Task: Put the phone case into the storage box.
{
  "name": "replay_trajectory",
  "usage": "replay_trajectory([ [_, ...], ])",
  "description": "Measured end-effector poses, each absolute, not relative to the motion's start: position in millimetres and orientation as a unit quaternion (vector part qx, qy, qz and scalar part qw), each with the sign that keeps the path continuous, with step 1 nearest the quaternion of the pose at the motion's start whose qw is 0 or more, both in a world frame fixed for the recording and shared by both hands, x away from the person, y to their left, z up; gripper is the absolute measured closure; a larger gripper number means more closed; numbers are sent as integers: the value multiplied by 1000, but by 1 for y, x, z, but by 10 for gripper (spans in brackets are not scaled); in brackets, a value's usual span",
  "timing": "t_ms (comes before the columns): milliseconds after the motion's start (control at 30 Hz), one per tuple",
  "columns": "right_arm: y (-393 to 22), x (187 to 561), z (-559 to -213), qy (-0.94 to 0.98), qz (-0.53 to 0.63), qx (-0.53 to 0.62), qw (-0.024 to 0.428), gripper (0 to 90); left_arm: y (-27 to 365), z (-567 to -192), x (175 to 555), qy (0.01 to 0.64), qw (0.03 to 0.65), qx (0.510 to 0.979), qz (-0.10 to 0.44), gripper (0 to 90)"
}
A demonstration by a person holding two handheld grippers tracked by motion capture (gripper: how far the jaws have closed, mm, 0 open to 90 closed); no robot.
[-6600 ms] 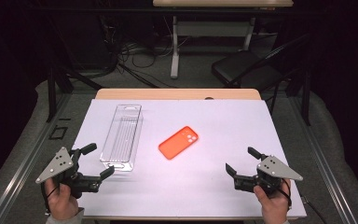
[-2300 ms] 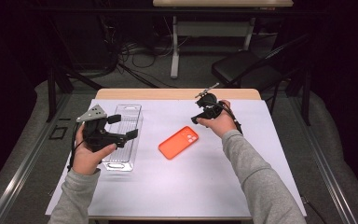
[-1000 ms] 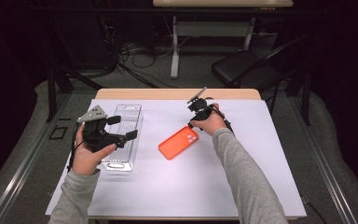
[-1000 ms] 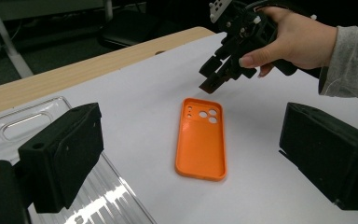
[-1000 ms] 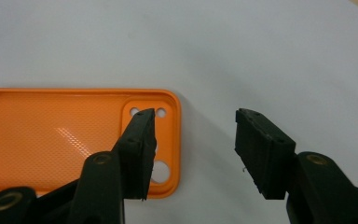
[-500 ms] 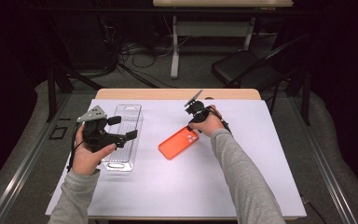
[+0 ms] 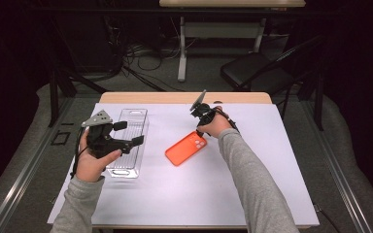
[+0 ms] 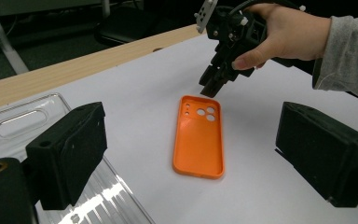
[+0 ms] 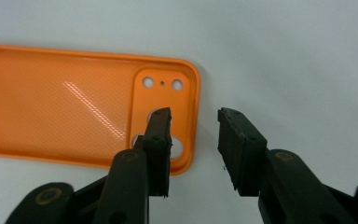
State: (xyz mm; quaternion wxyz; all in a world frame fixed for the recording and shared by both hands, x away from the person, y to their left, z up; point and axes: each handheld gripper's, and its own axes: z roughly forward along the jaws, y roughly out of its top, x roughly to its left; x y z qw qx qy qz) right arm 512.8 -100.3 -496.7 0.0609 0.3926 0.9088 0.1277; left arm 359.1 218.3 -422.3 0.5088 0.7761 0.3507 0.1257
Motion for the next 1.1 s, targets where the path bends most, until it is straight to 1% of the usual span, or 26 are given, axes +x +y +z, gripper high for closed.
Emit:
replay_trajectory([
  [133, -94, 515, -492, 907, 131, 396, 55, 690, 219, -422, 359, 351, 510, 775, 126, 87],
  [300, -91, 518, -495, 912, 119, 389, 54, 725, 220, -422, 358, 351, 510, 775, 127, 90],
  [867, -94, 523, -521, 907, 106, 404, 48, 785, 221, -423, 359, 354, 509, 774, 127, 93],
  [1100, -96, 523, -523, 905, 108, 410, 41, 810, 221, -423, 359, 355, 509, 774, 127, 93],
])
